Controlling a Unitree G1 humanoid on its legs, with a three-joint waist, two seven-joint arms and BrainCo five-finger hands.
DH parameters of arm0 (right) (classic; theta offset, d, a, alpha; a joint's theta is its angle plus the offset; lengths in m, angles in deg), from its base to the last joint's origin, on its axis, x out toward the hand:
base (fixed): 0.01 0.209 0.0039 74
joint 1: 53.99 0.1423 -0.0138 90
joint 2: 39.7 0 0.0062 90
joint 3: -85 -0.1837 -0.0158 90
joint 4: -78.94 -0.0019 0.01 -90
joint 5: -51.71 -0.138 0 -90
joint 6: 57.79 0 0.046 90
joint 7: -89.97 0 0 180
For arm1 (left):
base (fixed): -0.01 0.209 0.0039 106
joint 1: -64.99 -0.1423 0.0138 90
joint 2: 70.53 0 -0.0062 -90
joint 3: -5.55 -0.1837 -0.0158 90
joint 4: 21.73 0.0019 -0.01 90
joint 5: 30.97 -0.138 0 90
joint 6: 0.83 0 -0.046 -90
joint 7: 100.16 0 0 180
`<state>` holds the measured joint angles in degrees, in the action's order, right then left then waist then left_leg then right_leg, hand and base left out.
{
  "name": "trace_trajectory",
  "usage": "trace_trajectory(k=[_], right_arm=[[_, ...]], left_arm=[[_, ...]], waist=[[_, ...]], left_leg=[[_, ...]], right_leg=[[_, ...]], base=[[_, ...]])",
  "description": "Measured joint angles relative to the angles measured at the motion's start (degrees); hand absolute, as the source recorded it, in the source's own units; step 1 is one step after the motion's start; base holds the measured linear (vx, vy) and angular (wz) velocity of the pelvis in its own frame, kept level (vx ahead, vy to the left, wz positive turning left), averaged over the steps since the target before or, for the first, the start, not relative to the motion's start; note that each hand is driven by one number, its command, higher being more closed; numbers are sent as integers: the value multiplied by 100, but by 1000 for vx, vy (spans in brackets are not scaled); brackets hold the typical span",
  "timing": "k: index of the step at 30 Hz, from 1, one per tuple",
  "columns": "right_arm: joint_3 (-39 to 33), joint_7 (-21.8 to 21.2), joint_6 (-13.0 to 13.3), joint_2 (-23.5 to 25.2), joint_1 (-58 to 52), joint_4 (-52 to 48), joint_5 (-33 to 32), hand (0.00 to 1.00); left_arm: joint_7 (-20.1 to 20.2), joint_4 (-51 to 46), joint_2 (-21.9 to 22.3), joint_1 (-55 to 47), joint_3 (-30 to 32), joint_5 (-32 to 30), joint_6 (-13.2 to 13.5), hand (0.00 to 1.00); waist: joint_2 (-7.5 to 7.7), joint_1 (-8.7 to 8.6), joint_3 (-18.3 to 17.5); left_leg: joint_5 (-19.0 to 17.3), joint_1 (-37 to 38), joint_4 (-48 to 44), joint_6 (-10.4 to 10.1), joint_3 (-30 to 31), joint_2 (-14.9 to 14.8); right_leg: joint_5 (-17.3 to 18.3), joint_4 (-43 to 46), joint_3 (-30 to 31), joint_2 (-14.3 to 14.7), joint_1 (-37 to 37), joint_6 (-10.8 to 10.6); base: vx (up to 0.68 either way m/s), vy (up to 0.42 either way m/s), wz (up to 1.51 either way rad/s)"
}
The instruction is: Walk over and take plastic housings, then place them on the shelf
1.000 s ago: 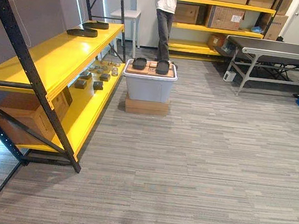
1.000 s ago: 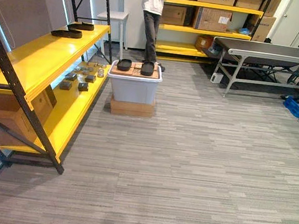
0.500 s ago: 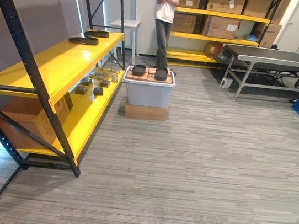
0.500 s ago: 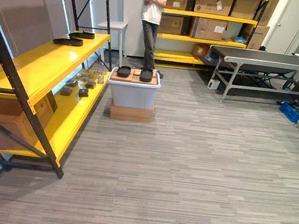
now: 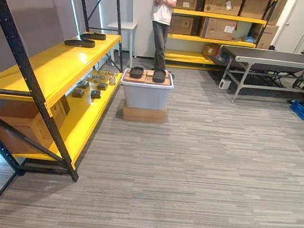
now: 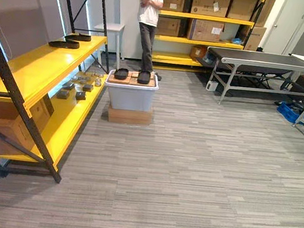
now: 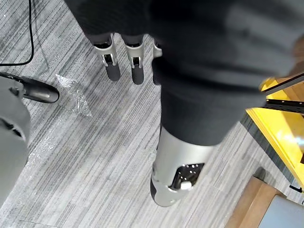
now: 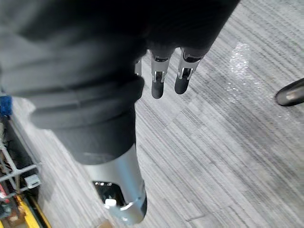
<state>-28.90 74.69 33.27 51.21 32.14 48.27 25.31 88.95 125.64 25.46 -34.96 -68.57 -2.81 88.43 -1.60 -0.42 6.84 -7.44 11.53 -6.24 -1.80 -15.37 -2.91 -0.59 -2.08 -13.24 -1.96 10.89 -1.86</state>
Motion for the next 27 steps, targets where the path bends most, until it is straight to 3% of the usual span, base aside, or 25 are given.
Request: trace_trajectory(k=[2,3,4,6,10,13,14,15,16,17,18,19,20,21,23,24,25,27], right_arm=[[20,2,-2,-18,28,-3,1,0],[20,24,-6,21,10,-3,0,0],[26,44,-18,87,-58,-1,0,0],[39,53,-40,117,-106,75,13,0],[45,-11,-84,216,-170,223,69,0],[-47,-19,-118,245,-414,236,293,0],[-231,-12,-128,247,-530,251,360,0],[-304,-15,-157,247,-565,253,402,0],[-312,-32,-186,220,-627,247,479,0],[-320,-72,-214,214,-620,255,558,0],[-315,-103,-229,217,-542,271,637,0],[-309,-168,-230,190,-505,248,658,0],[-305,-173,-232,154,-495,256,662,0],[-303,-173,-232,140,-445,303,681,0],[-318,-177,-199,95,-377,305,724,0],[-317,-175,-128,69,-230,274,776,0],[-316,-174,10,92,-80,144,774,0],[-317,-173,26,79,-58,64,771,0]], left_arm=[[7,-3,72,11,60,100,5,0],[6,-4,75,22,65,98,25,0],[-3,-2,71,-12,63,93,43,0],[-4,8,100,-173,54,91,50,0],[-11,11,-161,-89,56,-28,-44,0],[-3,64,-393,105,87,-41,-187,0],[-1,132,-389,138,239,-141,-250,0],[1,132,-355,122,334,-156,-257,0],[6,131,-265,51,511,-160,-259,0],[15,147,-183,29,726,-157,-253,0],[22,172,-95,108,929,-157,-260,0],[31,206,-1,99,987,-168,-268,0],[36,236,40,81,981,-204,-280,0],[43,241,52,23,968,-252,-335,0],[159,235,121,-145,966,-257,-346,0],[253,229,224,-237,965,-258,-309,0],[273,227,391,-292,971,-257,-234,0],[298,230,532,-327,956,-259,-211,0]], waist=[[-76,-23,39],[-29,-16,97],[66,-16,109],[83,-46,141],[30,-207,425],[141,-209,491],[148,-254,498],[106,-312,464],[-55,-430,304],[-50,-386,202],[-85,-346,235],[-225,-270,338],[-243,-233,437],[-220,-175,602],[-194,-55,625],[-184,26,633],[-177,101,656],[-172,138,688]], left_leg=[[-218,-19,-124,104,154,1],[-415,-25,-169,189,219,78],[-446,-25,-181,231,227,259],[-521,-16,-258,374,245,349],[-719,3,-527,270,416,-54],[-898,245,-475,18,499,-223],[-1070,508,-475,-43,581,-303],[-1143,593,-442,-34,622,-380],[-1251,691,-332,124,634,-598],[-1222,427,-1159,119,615,-633],[-1064,-235,-2534,178,599,-851],[-340,-936,-4153,93,739,-1208],[-343,-1188,-4783,47,801,-1338],[-509,-1466,-5415,-164,847,-1367],[-680,-1850,-4888,-229,726,-1103],[-690,-2166,-3982,-252,595,-881],[-558,-2569,-2693,-143,469,-624],[-217,-2755,-1490,-226,457,-392]], right_leg=[[399,688,-1,-77,-284,-11],[885,1559,0,-274,-679,-105],[1171,2377,0,-562,-1058,-29],[1387,2874,2,-731,-1318,-210],[1382,2819,5,-353,-1883,-223],[1022,2174,-6,-280,-2184,-135],[545,2166,-52,-309,-2167,-9],[458,2277,-116,-267,-2139,106],[478,2442,-223,-101,-2163,166],[683,2486,-233,-11,-2162,442],[779,2408,-233,88,-2077,519],[789,2002,-232,336,-1632,546],[777,1789,-194,465,-1321,600],[778,1524,-136,551,-725,805],[855,1201,-11,546,-135,775],[938,1025,160,471,39,751],[1065,957,324,354,168,695],[1280,945,349,223,425,501]], base=[[-117,79,-1],[-172,122,10],[-144,108,5],[-17,49,4],[46,-66,18],[192,-190,19],[286,-217,22],[426,-310,39],[521,-298,27],[556,-279,13],[655,-292,-10],[515,-232,-13],[603,-235,-19],[496,-133,-18],[458,-87,-34],[547,13,-70],[469,27,-65],[461,71,-21]])
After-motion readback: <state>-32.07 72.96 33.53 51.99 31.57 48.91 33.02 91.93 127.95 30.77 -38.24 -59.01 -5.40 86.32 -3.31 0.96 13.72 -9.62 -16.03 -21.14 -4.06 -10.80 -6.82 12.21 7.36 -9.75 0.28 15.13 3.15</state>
